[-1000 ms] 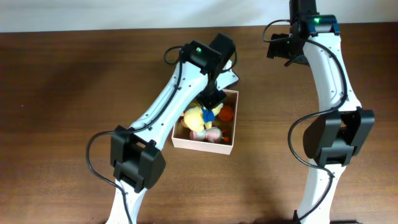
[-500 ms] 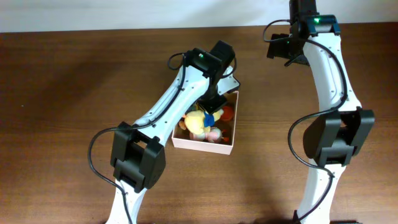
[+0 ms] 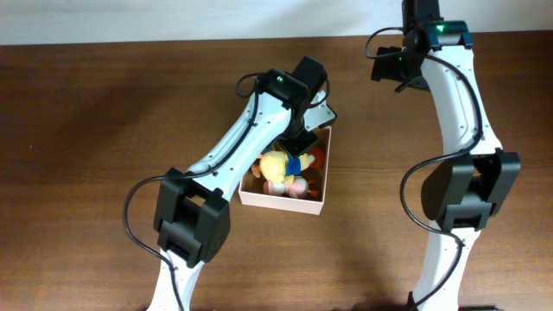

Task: Pack container
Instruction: 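Lower the yellow duck into the box with the left gripper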

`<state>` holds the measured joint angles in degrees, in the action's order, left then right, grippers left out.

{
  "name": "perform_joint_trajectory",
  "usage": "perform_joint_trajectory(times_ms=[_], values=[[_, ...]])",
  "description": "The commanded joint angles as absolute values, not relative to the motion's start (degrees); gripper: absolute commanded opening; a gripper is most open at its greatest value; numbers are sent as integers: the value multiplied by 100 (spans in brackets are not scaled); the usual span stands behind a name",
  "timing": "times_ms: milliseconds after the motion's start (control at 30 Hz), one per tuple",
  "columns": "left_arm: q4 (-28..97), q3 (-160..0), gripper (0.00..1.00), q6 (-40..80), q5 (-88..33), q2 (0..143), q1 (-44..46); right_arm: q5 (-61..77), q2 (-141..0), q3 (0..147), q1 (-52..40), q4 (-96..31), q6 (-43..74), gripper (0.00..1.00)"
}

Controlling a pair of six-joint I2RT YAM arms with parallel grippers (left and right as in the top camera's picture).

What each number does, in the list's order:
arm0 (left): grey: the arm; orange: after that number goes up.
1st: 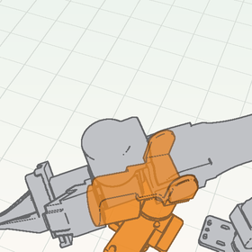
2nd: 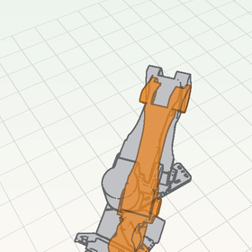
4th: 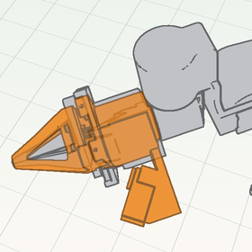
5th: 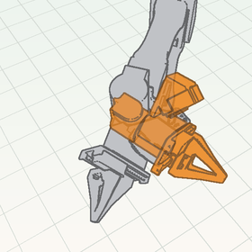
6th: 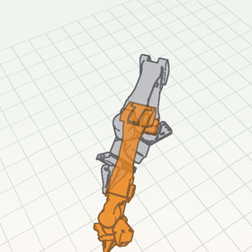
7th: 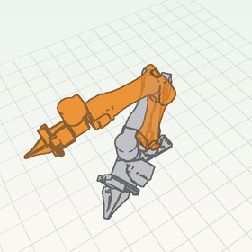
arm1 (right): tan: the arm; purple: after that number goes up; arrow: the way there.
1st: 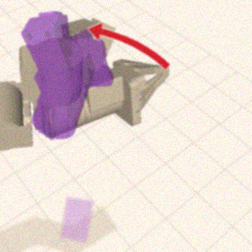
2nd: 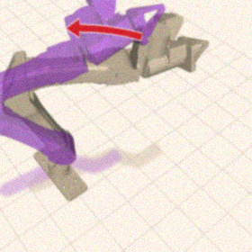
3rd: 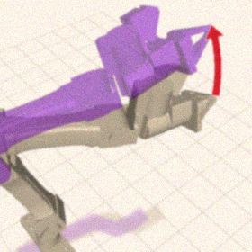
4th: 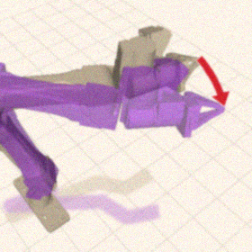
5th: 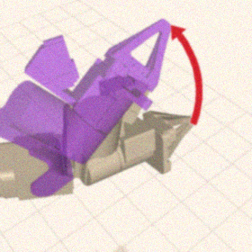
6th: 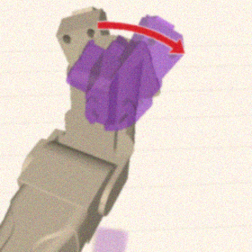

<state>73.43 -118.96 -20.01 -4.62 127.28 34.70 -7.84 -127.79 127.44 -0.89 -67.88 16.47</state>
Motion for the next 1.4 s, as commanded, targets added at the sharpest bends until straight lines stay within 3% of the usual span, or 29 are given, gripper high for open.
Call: perform_joint_trajectory(times_ms=[0, 133, 167, 200, 267, 333, 400, 533, 833, 967, 1033, 1133, 1267, 1367], values=[[7290, -11719, 2, -2093, -646, 12567, 3452, -794, -12801, 12715, -73, -6790, 1702, 99], [7273, -11712, 2, -2093, -644, 12567, 3452, -794, -12801, 12715, -73, -6790, 1702, 99], [7273, -11712, 6, -2091, -646, 12567, 3452, -794, -12801, 12715, -73, -6790, 1702, 99], [7273, -11712, 16, -2091, -646, 12567, 3452, -794, -12801, 12715, -73, -6790, 1702, 99], [7277, -11712, 50, -2091, -646, 12567, 3452, -794, -12801, 12715, -73, -6790, 1702, 99], [7269, -11712, 67, -2091, -644, 12567, 3452, -794, -12801, 12715, -73, -6790, 1702, 99], [7260, -11712, 73, -2091, -644, 12567, 3452, -794, -12801, 12715, -73, -6790, 1702, 99], [7216, -11714, 77, -2091, -622, 12567, 3450, -794, -12801, 12715, -73, -6790, 1702, 99], [7085, -11734, 73, -1852, -30, 12564, 3446, -794, -12801, 12715, -73, -6790, 1702, 99], [7164, -11738, 65, -1717, 349, 12564, 3395, -794, -12801, 12715, -73, -6790, 1702, 99], [7183, -11736, 52, -1621, 349, 12564, 3336, -794, -12801, 12715, -73, -6790, 1702, 99], [7157, -11736, 23, -1566, 248, 12564, 3218, -794, -12801, 12715, -73, -6790, 1702, 99], [7203, -11736, 4, -1566, 58, 12564, 3155, -794, -12801, 12715, -73, -6790, 1702, 99], [7341, -11736, 2, -1568, 64, 12564, 3168, -794, -12801, 12715, -73, -6790, 1702, 99]])
